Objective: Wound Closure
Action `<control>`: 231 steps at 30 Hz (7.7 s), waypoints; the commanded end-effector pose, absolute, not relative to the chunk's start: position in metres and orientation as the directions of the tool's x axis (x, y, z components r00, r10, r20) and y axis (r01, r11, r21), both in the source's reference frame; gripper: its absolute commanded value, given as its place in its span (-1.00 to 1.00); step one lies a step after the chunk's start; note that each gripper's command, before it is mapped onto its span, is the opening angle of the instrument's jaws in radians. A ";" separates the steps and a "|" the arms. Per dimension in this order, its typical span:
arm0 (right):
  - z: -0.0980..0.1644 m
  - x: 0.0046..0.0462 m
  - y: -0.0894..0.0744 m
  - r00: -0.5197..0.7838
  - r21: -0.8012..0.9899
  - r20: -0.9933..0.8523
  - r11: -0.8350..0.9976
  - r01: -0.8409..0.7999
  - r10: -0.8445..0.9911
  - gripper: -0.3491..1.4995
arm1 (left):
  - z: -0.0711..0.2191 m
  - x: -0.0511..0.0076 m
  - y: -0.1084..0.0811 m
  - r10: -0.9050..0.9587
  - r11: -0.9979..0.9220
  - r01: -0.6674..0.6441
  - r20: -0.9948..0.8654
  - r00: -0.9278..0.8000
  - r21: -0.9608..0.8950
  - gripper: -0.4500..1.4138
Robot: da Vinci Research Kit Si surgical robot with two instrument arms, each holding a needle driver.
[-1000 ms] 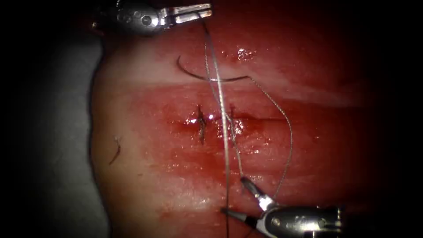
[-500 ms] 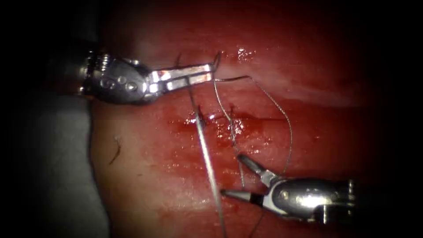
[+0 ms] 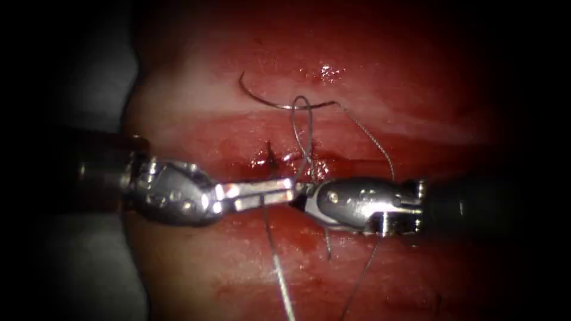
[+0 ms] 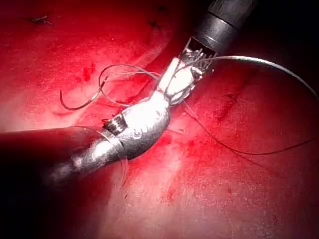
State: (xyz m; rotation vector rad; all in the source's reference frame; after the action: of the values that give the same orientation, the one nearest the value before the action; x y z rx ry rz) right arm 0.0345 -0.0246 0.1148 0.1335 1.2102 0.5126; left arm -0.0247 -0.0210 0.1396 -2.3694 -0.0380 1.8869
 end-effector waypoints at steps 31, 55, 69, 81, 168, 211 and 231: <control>0.119 0.0333 -0.019 -0.040 0.519 -0.851 0.825 -0.223 0.524 -1.00 | 0.146 -0.0245 -0.026 0.338 -0.924 -0.096 -0.907 0.253 -0.371 -1.00; 0.119 0.0334 -0.018 -0.173 0.576 -0.786 0.805 0.146 0.594 -1.00 | 0.155 -0.0237 -0.022 0.424 -0.864 -0.181 -0.874 0.238 -0.469 -1.00; 0.118 0.0318 -0.018 -0.226 0.476 -0.806 0.826 0.302 0.547 -1.00 | 0.160 -0.0234 -0.022 0.453 -0.853 -0.188 -0.870 0.196 -0.487 -1.00; 0.118 0.0322 -0.019 -0.139 0.345 -0.865 0.772 0.533 0.482 -1.00 | 0.159 -0.0249 -0.020 0.462 -0.846 -0.189 -0.863 0.204 -0.498 -1.00; 0.120 0.0289 -0.016 0.390 0.318 -0.919 0.703 0.636 0.063 -1.00 | 0.147 -0.0251 -0.041 0.476 -0.875 -0.016 -0.865 0.155 -0.484 -1.00; 0.126 0.0302 -0.010 0.578 0.338 -0.802 0.911 0.237 0.147 -1.00 | 0.145 -0.0283 -0.051 0.503 -0.864 0.062 -0.854 0.131 -0.499 -1.00; 0.122 0.0275 -0.012 0.520 0.355 -0.818 0.927 0.121 0.245 0.72 | 0.139 -0.0259 -0.041 0.391 -0.920 0.017 -0.918 0.063 -0.391 -1.00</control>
State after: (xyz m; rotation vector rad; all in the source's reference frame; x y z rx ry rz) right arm 0.0263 -0.0111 0.1206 0.3893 1.0465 0.1045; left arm -0.0250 -0.0384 0.1375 -2.0685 -0.3639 2.0062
